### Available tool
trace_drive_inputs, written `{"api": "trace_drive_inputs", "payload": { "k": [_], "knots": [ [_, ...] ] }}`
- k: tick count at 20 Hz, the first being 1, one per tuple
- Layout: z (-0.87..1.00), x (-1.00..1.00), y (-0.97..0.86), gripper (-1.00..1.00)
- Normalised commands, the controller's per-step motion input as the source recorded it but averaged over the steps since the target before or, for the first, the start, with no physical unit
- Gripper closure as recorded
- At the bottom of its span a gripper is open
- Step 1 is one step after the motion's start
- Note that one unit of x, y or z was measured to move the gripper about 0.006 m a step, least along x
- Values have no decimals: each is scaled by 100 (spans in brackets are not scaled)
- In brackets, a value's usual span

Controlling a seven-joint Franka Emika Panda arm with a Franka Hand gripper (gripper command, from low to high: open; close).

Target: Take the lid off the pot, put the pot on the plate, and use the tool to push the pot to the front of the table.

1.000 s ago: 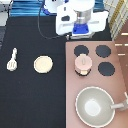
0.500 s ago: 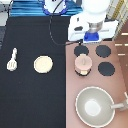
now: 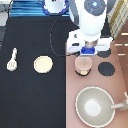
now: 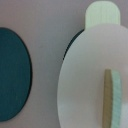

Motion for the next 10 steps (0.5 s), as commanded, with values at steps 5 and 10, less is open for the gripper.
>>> {"api": "trace_drive_inputs", "payload": {
  "k": [5,10],
  "knots": [
    [-35,0,29,-100],
    [-25,6,24,-100]
  ]
}}
